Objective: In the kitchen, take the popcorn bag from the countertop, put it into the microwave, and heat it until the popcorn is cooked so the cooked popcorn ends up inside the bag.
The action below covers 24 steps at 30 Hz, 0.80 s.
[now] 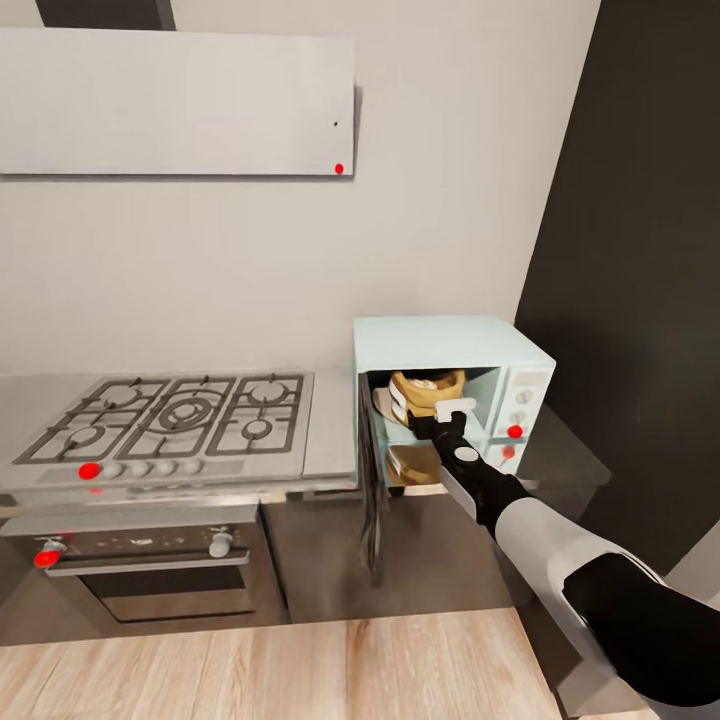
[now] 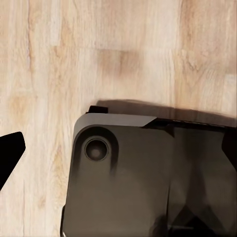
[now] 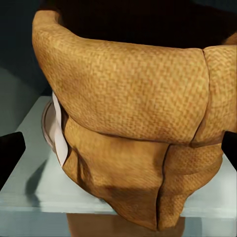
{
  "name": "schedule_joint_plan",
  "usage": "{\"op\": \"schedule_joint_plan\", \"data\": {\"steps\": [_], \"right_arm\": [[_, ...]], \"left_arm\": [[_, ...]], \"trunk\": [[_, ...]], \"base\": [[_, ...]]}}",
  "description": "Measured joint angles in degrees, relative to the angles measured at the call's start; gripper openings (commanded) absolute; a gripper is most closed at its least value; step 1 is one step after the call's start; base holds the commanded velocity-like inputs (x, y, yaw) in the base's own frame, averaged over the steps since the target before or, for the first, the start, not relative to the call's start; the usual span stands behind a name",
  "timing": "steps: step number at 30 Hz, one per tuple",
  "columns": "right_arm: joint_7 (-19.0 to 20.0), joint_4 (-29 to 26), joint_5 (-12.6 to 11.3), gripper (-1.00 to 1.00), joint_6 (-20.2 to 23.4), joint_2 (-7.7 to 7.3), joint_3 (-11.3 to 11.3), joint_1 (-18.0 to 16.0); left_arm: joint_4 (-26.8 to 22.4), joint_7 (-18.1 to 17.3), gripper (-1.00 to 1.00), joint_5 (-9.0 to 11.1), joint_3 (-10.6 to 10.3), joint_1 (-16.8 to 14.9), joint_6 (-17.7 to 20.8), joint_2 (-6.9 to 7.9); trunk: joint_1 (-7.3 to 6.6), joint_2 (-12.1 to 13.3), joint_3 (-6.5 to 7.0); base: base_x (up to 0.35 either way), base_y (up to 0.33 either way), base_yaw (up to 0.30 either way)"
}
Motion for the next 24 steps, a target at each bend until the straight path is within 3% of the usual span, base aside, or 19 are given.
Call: {"op": "schedule_joint_plan", "data": {"steps": [24], "right_arm": [[0.00, 0.00, 0.00, 1.00, 0.00, -0.01, 0.03, 0.00]], "left_arm": [[0.00, -0.01, 1.00, 0.06, 0.10, 0.00, 0.00, 0.02]], "trunk": [[0.01, 0.00, 0.00]], "base": [[0.057, 0.010, 0.000]]}}
